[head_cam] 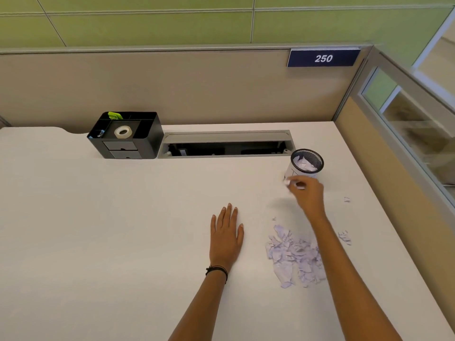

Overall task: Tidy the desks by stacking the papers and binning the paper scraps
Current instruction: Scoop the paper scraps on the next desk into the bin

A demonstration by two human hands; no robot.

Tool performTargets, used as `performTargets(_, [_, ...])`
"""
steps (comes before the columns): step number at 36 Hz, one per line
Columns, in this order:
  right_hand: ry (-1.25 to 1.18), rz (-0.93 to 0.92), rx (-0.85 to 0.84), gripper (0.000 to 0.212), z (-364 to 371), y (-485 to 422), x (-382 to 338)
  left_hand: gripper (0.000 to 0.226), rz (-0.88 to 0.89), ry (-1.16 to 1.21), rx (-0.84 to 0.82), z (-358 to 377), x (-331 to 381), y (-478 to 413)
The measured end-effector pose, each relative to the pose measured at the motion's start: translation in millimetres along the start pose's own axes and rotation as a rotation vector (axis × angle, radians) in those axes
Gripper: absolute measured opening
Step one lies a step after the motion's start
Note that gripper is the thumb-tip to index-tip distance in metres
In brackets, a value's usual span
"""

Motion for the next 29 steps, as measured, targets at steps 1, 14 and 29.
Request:
performTargets(1, [-0.009,0.010,0.041,0.008,-7.4,-9.4,-2.2,0.051,0.000,-0.002,-0.002,0.3,-0.2,0.2])
performTargets(14, [0.169,0.033,0.122,0.019,-30.4,-76.0,-7.5,0.051,-0.011,-0.004,-0.013,0.9,-0.8,0.2])
performTargets(29, [0.090,0.158,0.445,0.035,-95.5,-21.3,101.5,0.052,-0.014,0.009,-0.026,-1.8,0.8,1.1])
Point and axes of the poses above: each hand's wrist, its own y-axis away from the middle knuckle, its own z-axis out of the palm, x = y × z, the point moved 8 cm from there along -y, towards the middle knuckle, and after that the axes turned 6 degrees about z, right-handed, at the moved point
